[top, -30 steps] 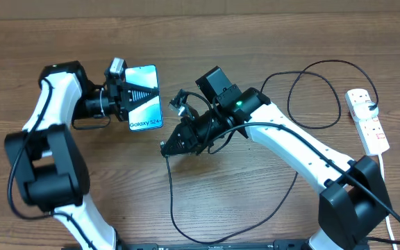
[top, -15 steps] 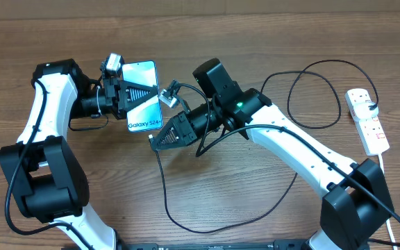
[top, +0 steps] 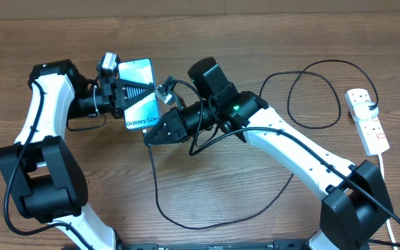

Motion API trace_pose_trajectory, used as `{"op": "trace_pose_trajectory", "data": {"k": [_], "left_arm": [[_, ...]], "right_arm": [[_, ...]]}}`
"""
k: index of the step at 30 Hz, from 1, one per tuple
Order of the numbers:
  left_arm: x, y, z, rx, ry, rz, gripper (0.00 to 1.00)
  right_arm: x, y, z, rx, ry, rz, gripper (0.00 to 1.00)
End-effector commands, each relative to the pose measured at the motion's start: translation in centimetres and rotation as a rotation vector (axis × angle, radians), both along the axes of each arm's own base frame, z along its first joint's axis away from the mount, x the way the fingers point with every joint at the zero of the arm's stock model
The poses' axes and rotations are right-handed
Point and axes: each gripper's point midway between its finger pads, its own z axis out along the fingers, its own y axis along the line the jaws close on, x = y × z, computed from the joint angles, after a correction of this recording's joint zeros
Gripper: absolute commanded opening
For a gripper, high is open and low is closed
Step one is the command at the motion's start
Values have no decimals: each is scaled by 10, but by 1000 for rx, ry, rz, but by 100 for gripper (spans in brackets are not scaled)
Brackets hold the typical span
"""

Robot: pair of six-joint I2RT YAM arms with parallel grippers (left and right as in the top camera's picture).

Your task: Plug charger to phone and switch on socket

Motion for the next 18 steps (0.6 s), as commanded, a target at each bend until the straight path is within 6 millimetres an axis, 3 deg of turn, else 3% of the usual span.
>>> {"op": "trace_pose_trajectory", "data": {"k": [1, 11, 18], "left_arm": [[-3, -5, 11, -10, -33, -4, 5], [1, 7, 11, -9, -36, 30, 5], [3, 16, 11, -9, -32, 56, 5]], "right_arm": [[6, 1, 16, 23, -49, -40, 4], [15, 3, 14, 1, -41, -92, 4], [5, 12, 12, -12, -50, -80, 4]]}}
